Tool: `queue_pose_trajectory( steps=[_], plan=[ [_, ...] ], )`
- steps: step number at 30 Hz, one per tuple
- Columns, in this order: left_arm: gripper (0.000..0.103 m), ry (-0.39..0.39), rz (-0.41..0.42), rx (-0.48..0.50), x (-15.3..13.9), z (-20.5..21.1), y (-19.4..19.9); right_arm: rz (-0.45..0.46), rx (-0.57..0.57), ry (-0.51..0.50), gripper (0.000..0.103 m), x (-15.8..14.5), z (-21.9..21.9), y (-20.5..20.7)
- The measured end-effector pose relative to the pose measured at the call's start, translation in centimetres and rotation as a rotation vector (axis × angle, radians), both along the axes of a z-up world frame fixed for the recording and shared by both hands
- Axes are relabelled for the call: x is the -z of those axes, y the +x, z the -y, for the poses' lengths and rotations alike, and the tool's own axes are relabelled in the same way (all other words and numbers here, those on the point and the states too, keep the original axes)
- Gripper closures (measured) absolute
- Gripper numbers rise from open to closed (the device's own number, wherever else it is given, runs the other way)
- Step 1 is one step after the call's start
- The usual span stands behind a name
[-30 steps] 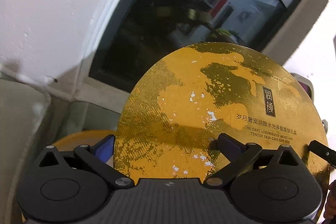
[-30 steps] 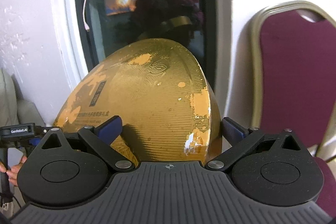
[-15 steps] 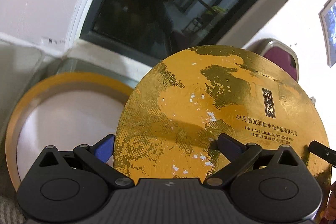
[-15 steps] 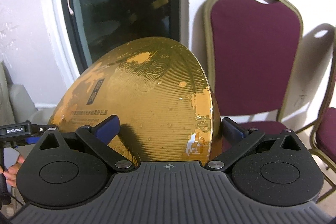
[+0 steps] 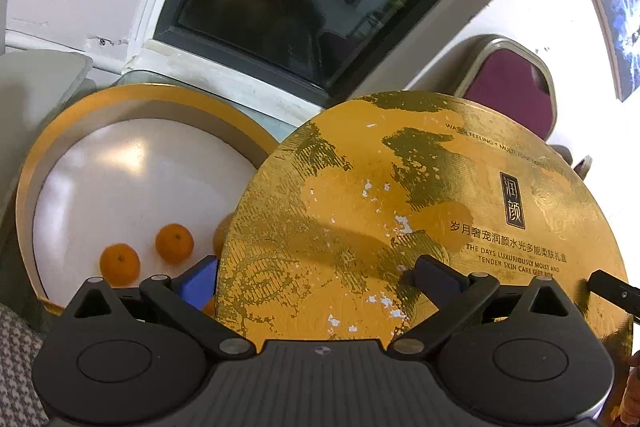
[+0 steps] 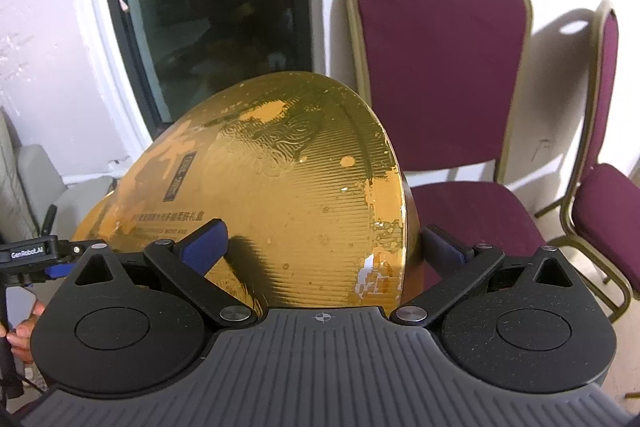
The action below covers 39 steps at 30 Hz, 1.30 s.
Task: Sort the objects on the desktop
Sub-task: 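Carry the gold lid with both grippers over the fruit-filled box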
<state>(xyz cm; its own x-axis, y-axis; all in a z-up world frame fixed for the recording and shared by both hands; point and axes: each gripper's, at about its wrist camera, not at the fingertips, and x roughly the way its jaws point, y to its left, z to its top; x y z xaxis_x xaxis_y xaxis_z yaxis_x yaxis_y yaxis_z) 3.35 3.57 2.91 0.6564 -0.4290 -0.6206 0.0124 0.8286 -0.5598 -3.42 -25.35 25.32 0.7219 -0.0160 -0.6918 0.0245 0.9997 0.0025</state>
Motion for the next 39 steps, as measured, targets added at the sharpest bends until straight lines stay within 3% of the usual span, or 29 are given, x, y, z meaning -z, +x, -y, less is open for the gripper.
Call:
queue_pose_trajectory(
  steps=[13,26,39],
  plan=[
    [0.002,-0.016,-0.083,0.066,2.2,1.9,-2.5,-0.091,0.072,-0.027,0.001,0.1,1.1,-3.9],
    [0.002,-0.066,-0.128,0.115,3.8,3.0,-2.3,-0.117,0.113,-0.078,0.001,0.0,1.5,-4.9],
    [0.002,-0.064,-0.137,0.135,4.1,3.6,-2.1,-0.128,0.147,-0.079,0.001,0.2,2.1,-5.5]
  ],
)
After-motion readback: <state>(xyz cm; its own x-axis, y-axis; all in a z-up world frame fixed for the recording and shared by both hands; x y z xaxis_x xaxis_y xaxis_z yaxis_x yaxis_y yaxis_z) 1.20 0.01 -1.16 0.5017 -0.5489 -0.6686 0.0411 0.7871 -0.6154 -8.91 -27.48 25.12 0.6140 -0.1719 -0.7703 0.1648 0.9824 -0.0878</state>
